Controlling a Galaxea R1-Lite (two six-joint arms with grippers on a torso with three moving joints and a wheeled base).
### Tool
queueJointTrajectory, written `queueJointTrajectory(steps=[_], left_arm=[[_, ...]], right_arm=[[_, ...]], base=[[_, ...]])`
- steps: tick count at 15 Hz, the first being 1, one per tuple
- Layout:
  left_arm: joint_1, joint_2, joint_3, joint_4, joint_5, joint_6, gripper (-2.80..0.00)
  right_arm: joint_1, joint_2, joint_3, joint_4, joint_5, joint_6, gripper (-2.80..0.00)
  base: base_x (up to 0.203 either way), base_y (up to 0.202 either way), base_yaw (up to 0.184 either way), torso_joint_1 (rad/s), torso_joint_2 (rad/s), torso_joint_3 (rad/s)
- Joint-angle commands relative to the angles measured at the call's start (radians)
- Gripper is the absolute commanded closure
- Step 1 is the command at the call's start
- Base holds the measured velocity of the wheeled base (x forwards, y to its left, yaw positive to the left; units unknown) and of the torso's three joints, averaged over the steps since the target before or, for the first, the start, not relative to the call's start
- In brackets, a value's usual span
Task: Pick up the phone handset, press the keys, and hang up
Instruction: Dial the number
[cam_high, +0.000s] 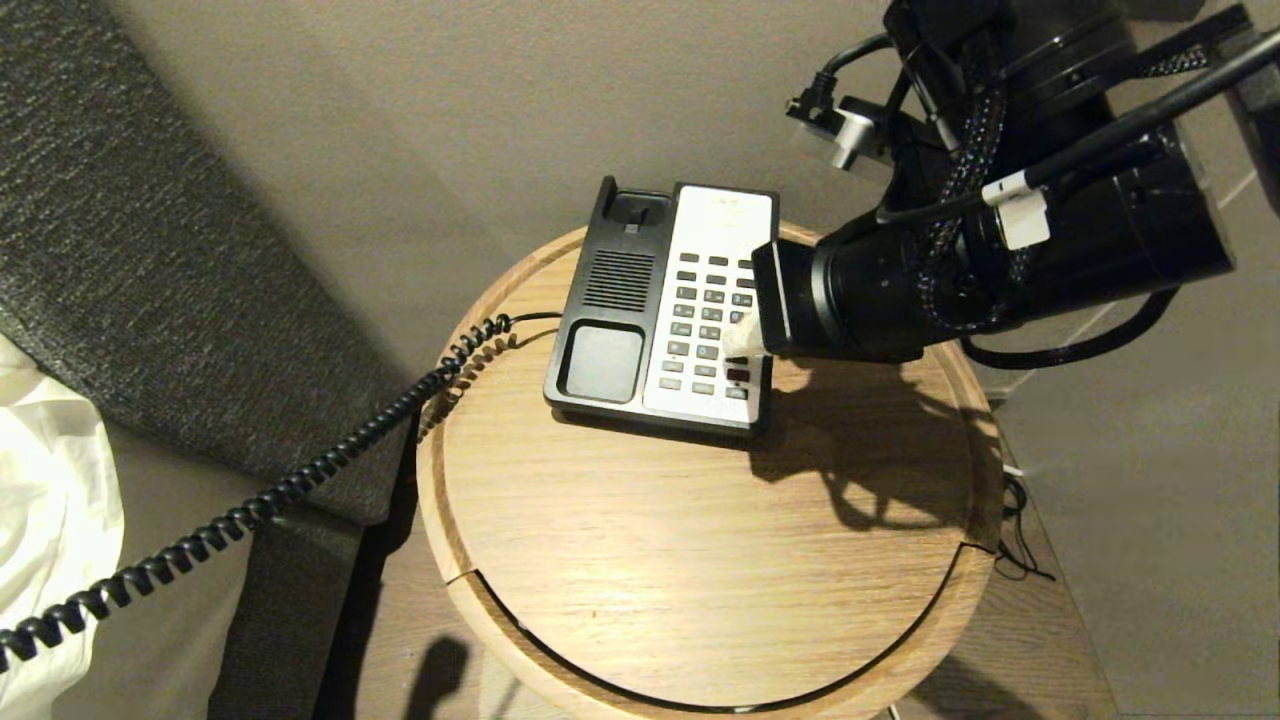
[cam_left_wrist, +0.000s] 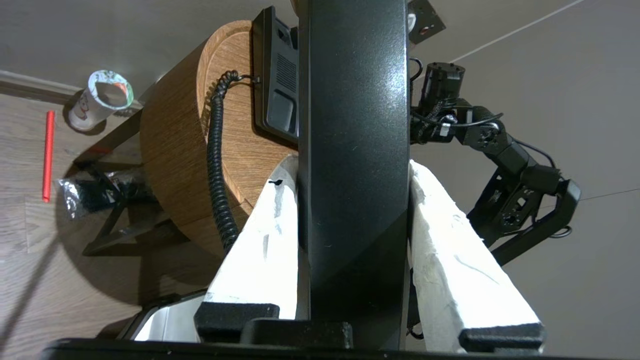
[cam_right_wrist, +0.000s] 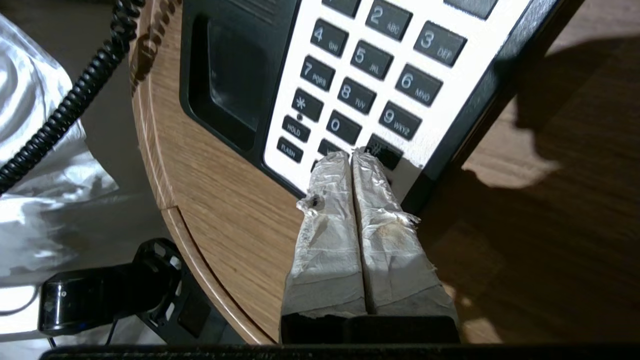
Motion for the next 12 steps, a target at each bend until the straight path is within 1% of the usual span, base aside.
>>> queueJointTrajectory(steps=[1,9,12], left_arm=[[0.0,-0.007,0.009,0.004,0.002,-0.005,0.0],[0.0,-0.012,0.015,0.004,0.002,-0.005,0.0],[0.0,-0.012,0.016,0.004,0.002,-0.005,0.0]], right_arm=[[0.009,-0.001,0.001,0.014,-0.001,0.003,0.0],[0.009,-0.006,0.008,0.087,-0.001,-0.002,0.0],[0.01,-0.004,0.016,0.087,-0.001,0.0,0.0]], base=[[0.0,0.0,0.0,0.0,0.0,0.0],[0.0,0.0,0.0,0.0,0.0,0.0],[0.0,0.0,0.0,0.0,0.0,0.0]])
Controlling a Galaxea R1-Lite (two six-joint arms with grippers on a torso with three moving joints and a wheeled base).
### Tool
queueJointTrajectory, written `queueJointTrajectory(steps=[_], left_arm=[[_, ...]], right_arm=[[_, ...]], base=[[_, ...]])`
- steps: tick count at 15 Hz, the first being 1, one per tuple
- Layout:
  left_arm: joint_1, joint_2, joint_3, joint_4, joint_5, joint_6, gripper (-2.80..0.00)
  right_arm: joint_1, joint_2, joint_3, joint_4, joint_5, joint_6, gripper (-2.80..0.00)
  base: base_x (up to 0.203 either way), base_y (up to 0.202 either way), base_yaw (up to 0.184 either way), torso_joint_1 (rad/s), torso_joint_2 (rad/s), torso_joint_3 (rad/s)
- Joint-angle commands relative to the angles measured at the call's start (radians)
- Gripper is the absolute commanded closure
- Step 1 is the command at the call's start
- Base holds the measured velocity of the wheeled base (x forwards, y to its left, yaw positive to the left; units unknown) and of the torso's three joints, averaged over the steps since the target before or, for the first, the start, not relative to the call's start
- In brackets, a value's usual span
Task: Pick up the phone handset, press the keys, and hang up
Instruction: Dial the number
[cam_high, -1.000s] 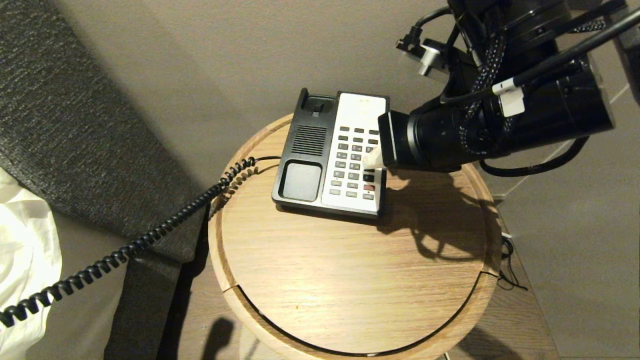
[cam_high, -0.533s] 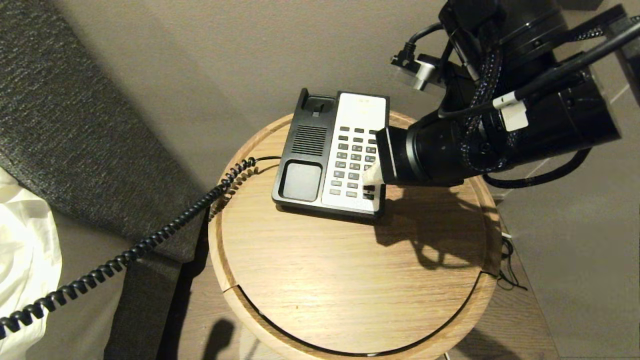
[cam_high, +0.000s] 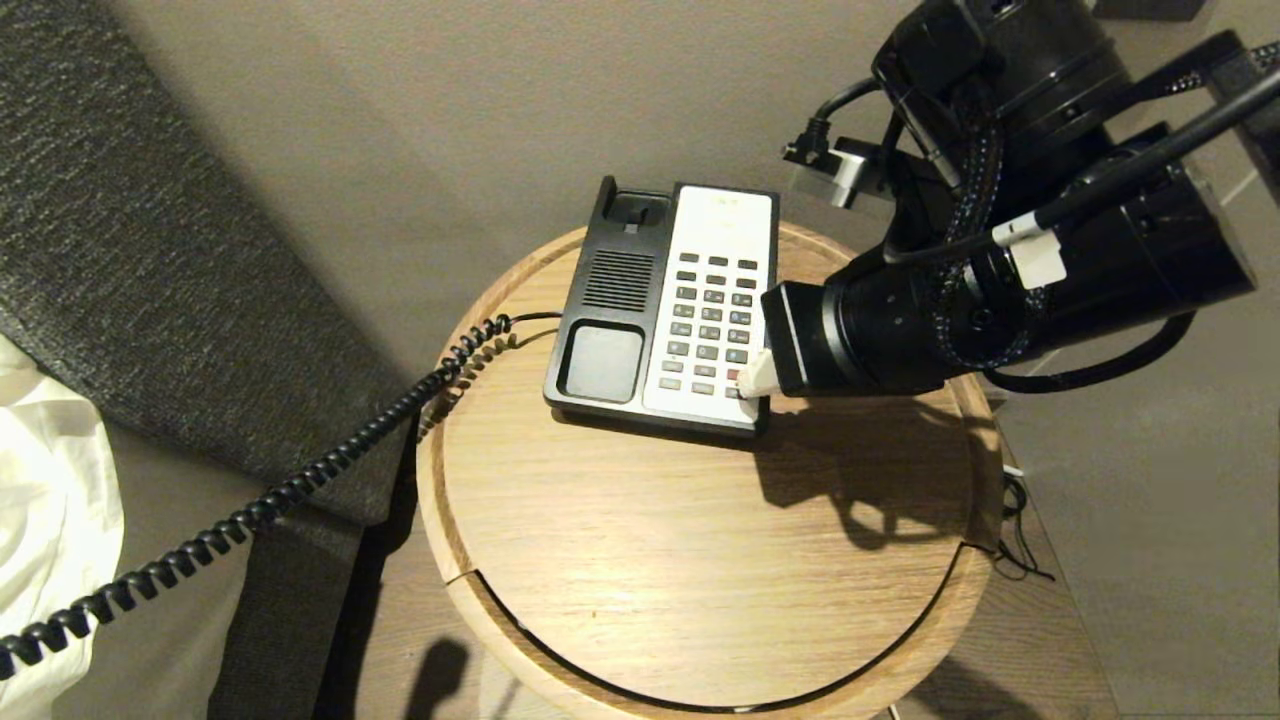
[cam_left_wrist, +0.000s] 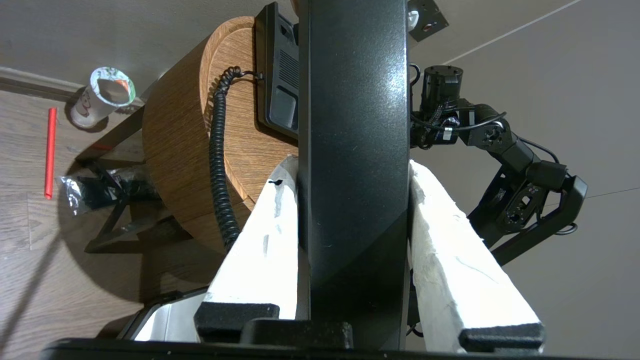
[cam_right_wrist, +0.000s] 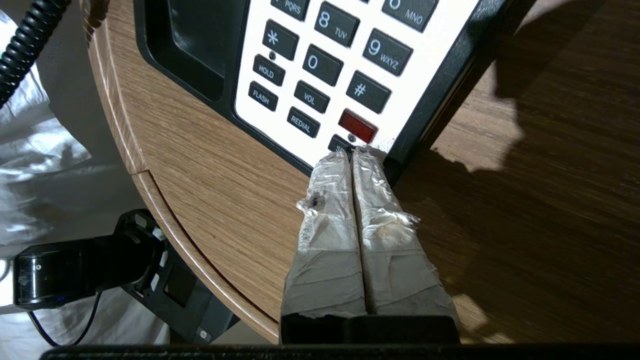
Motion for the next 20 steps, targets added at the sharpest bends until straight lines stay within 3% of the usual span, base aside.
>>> queueJointTrajectory(steps=[1,20], left_arm=[[0.0,-0.001,0.001,0.004,0.002,-0.004,0.0],[0.0,-0.007,0.011,0.004,0.002,-0.004,0.0]], right_arm=[[0.001,0.004,0.002,0.002,0.0,-0.002,0.0],[0.003,-0.009,0.035,-0.045,-0.004,-0.008,0.0]], base=[[0.0,0.0,0.0,0.0,0.0,0.0],[0.0,0.0,0.0,0.0,0.0,0.0]])
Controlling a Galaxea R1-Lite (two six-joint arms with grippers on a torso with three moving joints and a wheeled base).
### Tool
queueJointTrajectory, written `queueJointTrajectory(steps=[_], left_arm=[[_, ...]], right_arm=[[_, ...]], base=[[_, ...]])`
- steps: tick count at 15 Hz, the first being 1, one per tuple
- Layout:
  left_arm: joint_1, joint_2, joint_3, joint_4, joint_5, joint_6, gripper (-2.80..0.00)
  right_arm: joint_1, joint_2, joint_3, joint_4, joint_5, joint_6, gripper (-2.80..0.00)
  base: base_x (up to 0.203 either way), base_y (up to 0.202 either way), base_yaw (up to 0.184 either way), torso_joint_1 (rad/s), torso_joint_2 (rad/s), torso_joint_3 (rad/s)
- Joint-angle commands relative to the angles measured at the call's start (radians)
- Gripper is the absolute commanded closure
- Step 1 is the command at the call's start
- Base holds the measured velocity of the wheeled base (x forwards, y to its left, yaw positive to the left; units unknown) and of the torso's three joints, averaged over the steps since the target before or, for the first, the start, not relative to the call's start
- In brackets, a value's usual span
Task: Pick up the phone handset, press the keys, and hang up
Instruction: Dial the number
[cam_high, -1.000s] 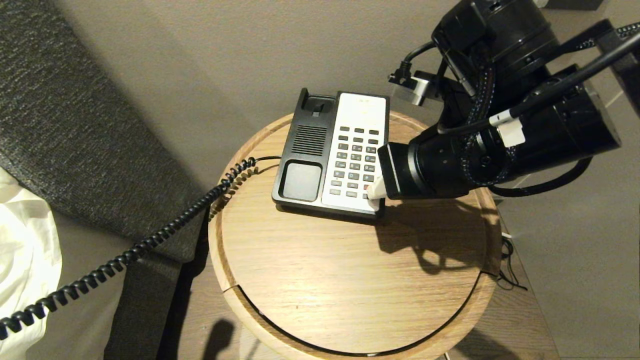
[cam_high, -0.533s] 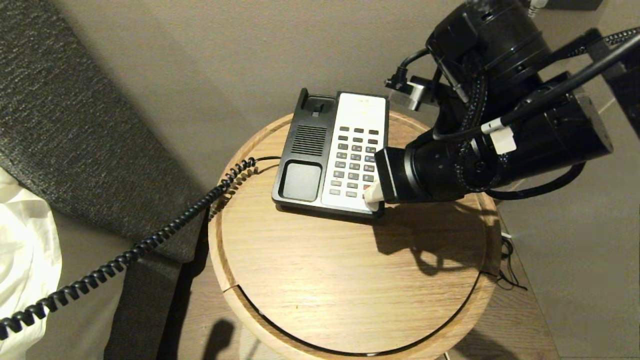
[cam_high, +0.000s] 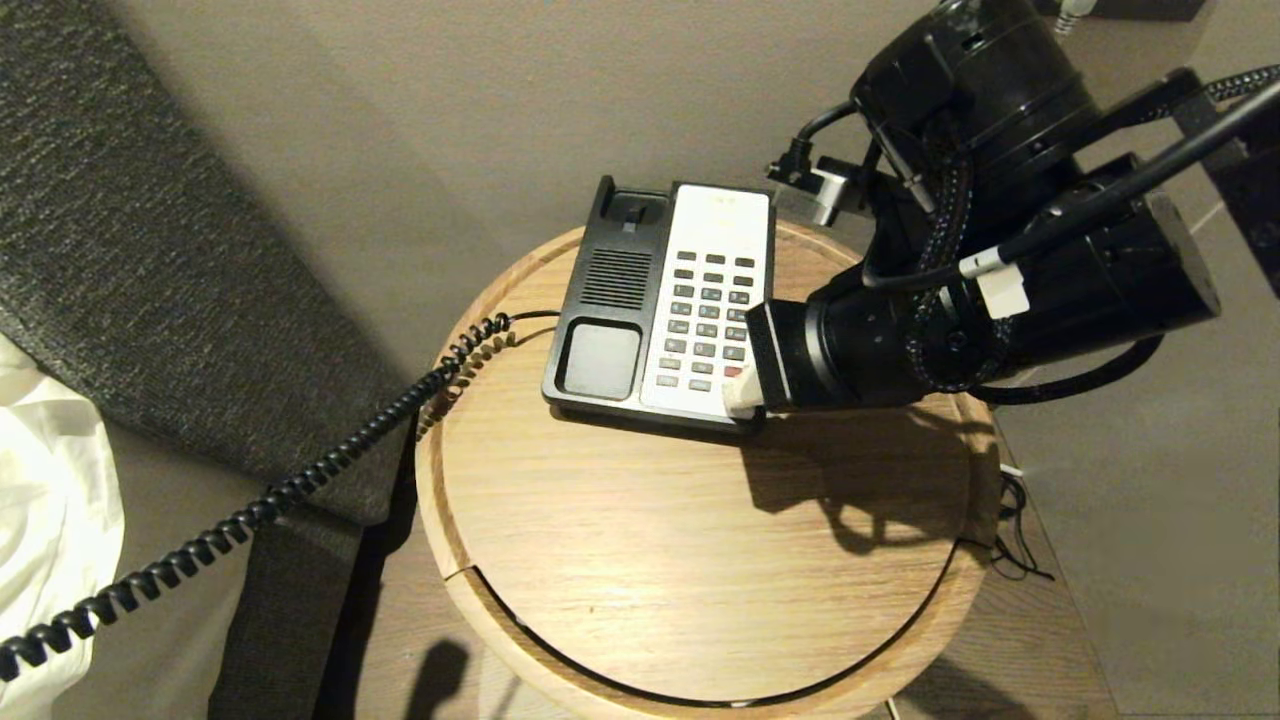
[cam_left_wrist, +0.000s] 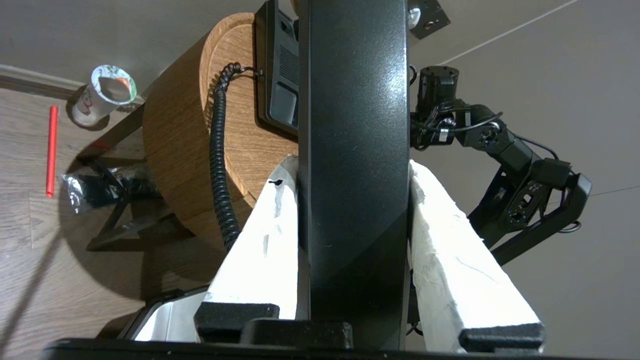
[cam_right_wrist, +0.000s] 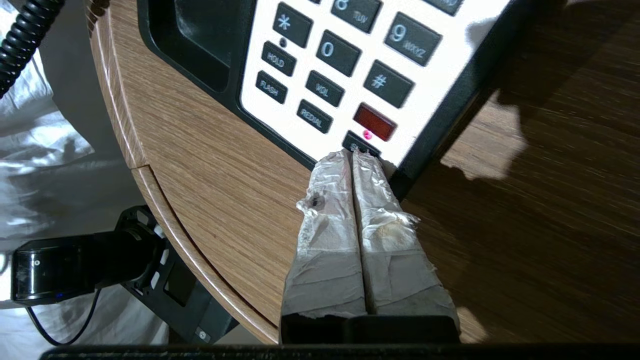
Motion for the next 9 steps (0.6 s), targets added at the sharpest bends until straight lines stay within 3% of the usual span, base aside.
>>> queueJointTrajectory(steps=[1,9], left_arm=[[0.0,-0.001,0.001,0.003,0.003,-0.004,0.0],[0.0,0.002,-0.002,0.006,0.004,-0.004,0.0]], right_arm=[[0.01,-0.032,-0.006,0.008,0.004,0.004,0.0],[0.015,-0.048,-0.011,0.004,0.0,0.007,0.0]], base=[[0.0,0.0,0.0,0.0,0.0,0.0],[0.0,0.0,0.0,0.0,0.0,0.0]])
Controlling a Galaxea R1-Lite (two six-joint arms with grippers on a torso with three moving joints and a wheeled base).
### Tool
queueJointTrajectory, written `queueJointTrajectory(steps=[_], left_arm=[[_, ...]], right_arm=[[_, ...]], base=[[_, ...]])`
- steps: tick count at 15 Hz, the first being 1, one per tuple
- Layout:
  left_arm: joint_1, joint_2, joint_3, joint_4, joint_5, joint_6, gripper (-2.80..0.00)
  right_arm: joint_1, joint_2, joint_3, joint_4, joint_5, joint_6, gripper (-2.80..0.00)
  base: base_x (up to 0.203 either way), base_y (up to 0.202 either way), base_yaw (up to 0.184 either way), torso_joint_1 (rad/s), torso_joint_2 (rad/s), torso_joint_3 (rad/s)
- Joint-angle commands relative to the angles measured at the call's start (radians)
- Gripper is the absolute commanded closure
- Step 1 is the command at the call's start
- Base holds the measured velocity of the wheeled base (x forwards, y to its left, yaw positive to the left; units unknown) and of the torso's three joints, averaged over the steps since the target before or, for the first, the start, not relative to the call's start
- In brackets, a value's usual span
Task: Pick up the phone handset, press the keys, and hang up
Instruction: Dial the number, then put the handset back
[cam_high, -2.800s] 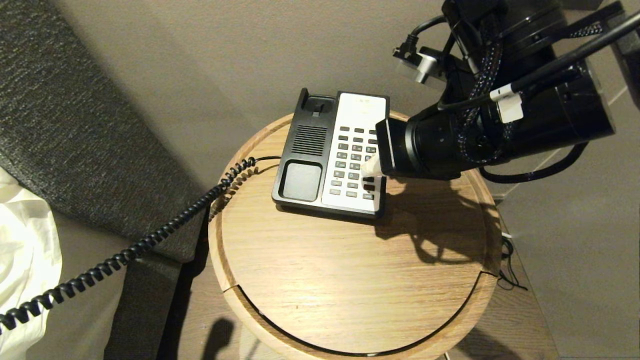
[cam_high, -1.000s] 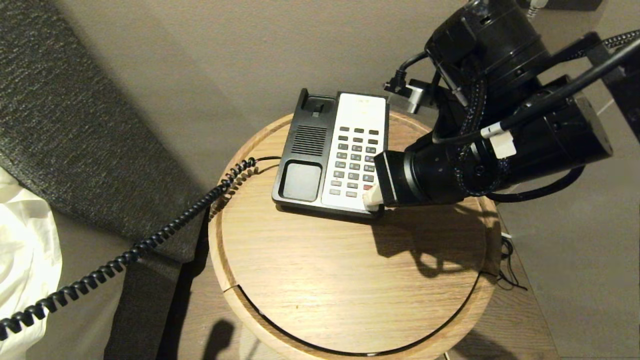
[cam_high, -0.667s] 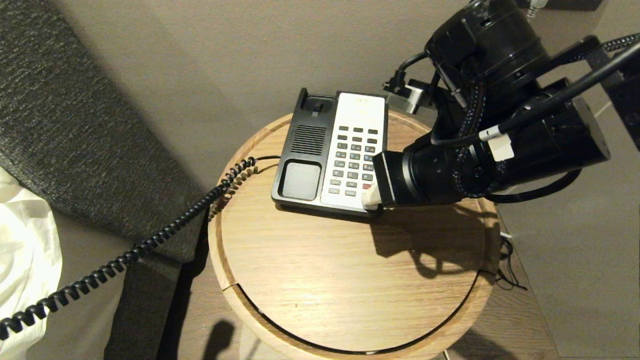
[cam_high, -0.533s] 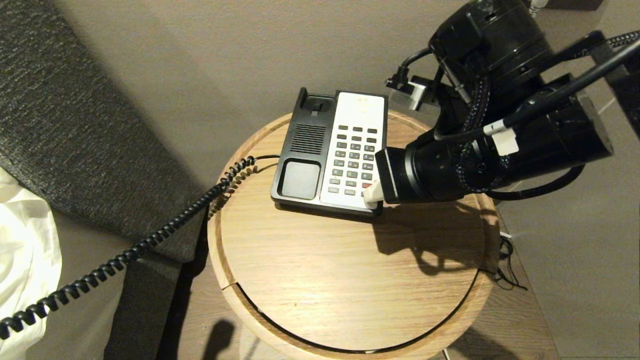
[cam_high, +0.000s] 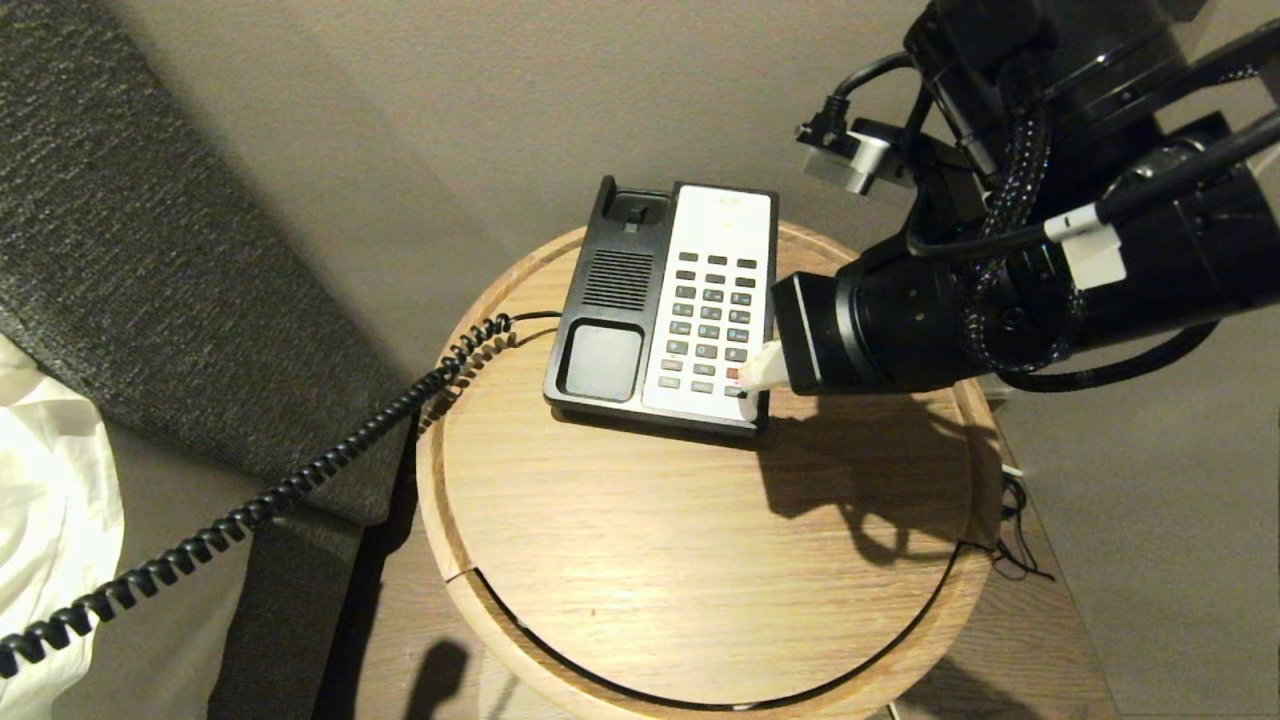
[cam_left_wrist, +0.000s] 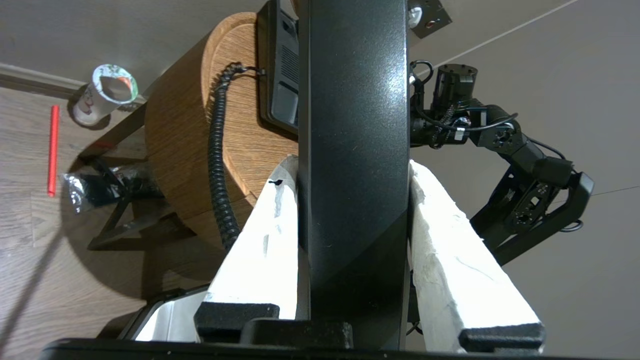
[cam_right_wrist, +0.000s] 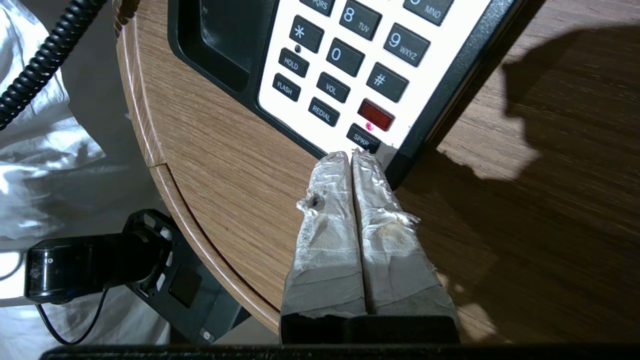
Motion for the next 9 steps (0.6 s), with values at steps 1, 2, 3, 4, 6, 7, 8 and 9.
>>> queueJointTrajectory(steps=[1,2,3,4,6,7,8,9], left_arm=[[0.001,0.009,-0.002,0.001,0.004,-0.002,0.0],[0.001,0.018,0.001,0.001,0.007,0.004,0.0],[0.001,0.032,0.004,0.002,0.01,0.006,0.0],[0.001,0.05,0.009,0.001,0.011,0.008,0.0],[0.001,0.105,0.017,0.005,0.013,0.03,0.0],[0.001,0.143,0.013,0.007,0.013,0.048,0.0],[0.001,0.196,0.0,0.008,0.013,0.07,0.0],[0.001,0.261,-0.026,0.008,0.012,0.097,0.0]], right_arm=[[0.0,-0.021,-0.008,0.004,-0.003,0.004,0.0],[-0.001,-0.051,-0.009,0.006,-0.004,0.007,0.0],[-0.001,-0.09,-0.004,0.008,-0.005,0.01,0.0],[-0.001,-0.139,0.005,0.012,-0.007,0.018,0.0],[-0.003,-0.251,0.015,0.04,-0.016,0.056,0.0],[-0.003,-0.309,0.023,0.059,-0.027,0.075,0.0],[-0.004,-0.368,0.036,0.076,-0.039,0.089,0.0],[-0.004,-0.432,0.063,0.089,-0.048,0.098,0.0]], base=[[0.0,0.0,0.0,0.0,0.0,0.0],[0.0,0.0,0.0,0.0,0.0,0.0],[0.0,0.0,0.0,0.0,0.0,0.0],[0.0,0.0,0.0,0.0,0.0,0.0],[0.0,0.0,0.0,0.0,0.0,0.0],[0.0,0.0,0.0,0.0,0.0,0.0],[0.0,0.0,0.0,0.0,0.0,0.0],[0.0,0.0,0.0,0.0,0.0,0.0]])
